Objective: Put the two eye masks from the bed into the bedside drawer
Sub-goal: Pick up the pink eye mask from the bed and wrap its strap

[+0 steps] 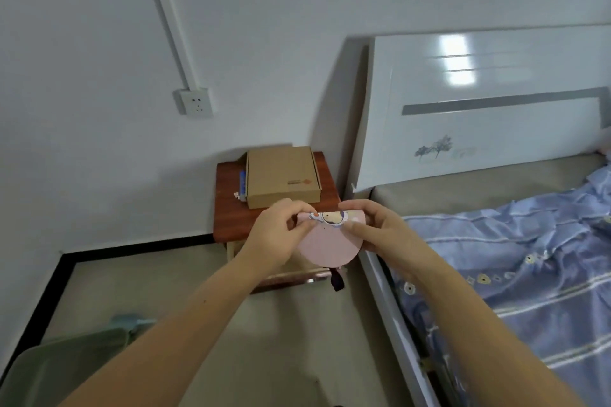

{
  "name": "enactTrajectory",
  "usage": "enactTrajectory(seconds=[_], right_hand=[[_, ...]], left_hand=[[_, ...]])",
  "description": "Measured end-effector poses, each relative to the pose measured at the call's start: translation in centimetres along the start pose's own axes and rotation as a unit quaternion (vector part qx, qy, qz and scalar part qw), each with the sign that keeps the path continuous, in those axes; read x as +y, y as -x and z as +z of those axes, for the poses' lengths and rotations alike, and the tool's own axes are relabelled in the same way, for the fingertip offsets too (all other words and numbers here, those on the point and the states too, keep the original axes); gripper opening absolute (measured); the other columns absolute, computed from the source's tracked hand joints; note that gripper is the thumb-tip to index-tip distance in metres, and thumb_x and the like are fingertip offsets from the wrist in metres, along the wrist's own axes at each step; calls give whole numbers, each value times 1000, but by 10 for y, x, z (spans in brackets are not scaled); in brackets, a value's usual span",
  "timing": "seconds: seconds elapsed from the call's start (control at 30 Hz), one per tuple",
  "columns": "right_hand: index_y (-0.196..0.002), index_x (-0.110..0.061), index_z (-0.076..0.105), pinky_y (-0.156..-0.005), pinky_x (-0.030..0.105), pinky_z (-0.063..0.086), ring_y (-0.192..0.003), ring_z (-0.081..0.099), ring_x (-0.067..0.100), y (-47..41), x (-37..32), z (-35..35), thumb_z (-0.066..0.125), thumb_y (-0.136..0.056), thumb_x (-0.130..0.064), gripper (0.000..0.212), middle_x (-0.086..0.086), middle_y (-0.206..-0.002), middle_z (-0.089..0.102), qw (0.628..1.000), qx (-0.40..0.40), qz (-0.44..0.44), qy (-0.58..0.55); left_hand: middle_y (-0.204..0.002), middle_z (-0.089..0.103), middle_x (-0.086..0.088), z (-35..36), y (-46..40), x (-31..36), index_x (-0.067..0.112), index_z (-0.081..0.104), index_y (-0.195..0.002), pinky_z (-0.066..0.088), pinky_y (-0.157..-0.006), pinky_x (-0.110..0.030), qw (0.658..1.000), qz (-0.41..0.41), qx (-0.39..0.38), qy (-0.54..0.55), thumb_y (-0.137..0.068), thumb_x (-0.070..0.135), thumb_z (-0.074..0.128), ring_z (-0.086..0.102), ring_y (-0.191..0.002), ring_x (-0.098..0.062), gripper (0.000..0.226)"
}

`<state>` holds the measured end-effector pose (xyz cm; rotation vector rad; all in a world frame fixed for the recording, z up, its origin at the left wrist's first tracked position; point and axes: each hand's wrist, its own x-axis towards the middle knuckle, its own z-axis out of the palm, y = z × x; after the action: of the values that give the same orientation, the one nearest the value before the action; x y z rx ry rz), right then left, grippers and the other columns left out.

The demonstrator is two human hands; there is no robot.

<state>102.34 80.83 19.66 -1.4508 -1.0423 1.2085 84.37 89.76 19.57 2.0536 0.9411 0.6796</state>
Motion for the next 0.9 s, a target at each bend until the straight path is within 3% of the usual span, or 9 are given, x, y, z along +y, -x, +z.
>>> enactTrajectory(seconds=[0.1, 0.17, 0.23, 0.3, 0.4, 0.53, 0.6, 0.73, 0.9], right_hand=[[-94, -31, 63, -72, 26, 54, -85, 61, 8, -4, -9, 4, 63, -84, -34, 11, -6, -90, 64, 967, 23, -77, 242], [-73, -31, 61, -59, 22, 45, -67, 56, 4, -8, -16, 3, 62, -83, -38, 13, -9, -68, 58, 943, 31, -136, 303], [-70, -28, 63, -59, 19, 45, -65, 58, 1, -10, -24, -1, 61, -82, -44, 20, -10, -66, 62, 964, 31, -130, 228], [-89, -23, 68, -67, 22, 55, -78, 67, 6, -12, -28, -7, 64, -79, -45, 24, -9, -80, 72, 995, 10, -84, 48], [-108, -14, 64, -69, 27, 57, -85, 70, 18, -14, -30, -10, 69, -78, -37, 39, 0, -90, 75, 985, -9, -54, -163], [-109, -12, 63, -65, 29, 54, -70, 66, 21, -12, -35, -3, 59, -88, -30, 29, 8, -85, 72, 980, -56, -71, -179], [-108, -7, 62, -64, 33, 51, -60, 61, 27, -10, -37, 0, 53, -93, -26, 27, 15, -76, 67, 971, -101, -77, -204], [-105, -7, 63, -55, 28, 55, -61, 66, 18, -9, -43, -4, 53, -92, -19, 20, 5, -74, 73, 971, -6, -80, -226], [-101, -20, 64, -50, 18, 52, -61, 67, 6, -8, -43, -13, 53, -92, -14, 15, -9, -75, 76, 979, 106, -99, -145]], left_hand=[[-98, 47, 5, -9, -4, 4, 26, 62, -91, 40, -69, -11, 1000, 19, 13, 1, -85, 23, 62, 48, -87, -4, 7], [-102, 54, 8, -14, -8, 10, 27, 58, -91, 43, -66, -10, 998, -9, -13, 62, -87, 28, 58, 53, -92, -5, 3], [-96, 64, 13, -18, -11, 19, 28, 59, -94, 48, -63, -11, 976, -60, -34, 206, -88, 36, 57, 60, -89, -7, 10], [-108, 68, 5, -19, -12, 22, 26, 59, -109, 53, -78, -27, 922, -111, -82, 361, -82, 44, 60, 62, -101, -16, 32], [-114, 69, -7, -8, -4, 23, 19, 57, -120, 51, -89, -40, 892, -126, -178, 397, -76, 46, 64, 65, -102, -25, 52], [-70, 70, -6, 10, 2, 30, 13, 65, -100, 55, -86, -42, 913, -96, -129, 375, -86, 47, 53, 67, -69, -22, 39], [-62, 64, -3, 8, -2, 35, 12, 65, -99, 54, -88, -46, 916, -87, -126, 370, -89, 44, 50, 63, -62, -17, 36], [-74, 71, 5, 3, -5, 35, 24, 70, -89, 56, -86, -36, 923, -97, -148, 341, -90, 27, 51, 67, -77, -13, 19], [-87, 70, -12, -1, -1, 28, 8, 64, -82, 58, -75, -26, 912, -186, -60, 362, -95, 11, 41, 70, -79, -18, 26]])
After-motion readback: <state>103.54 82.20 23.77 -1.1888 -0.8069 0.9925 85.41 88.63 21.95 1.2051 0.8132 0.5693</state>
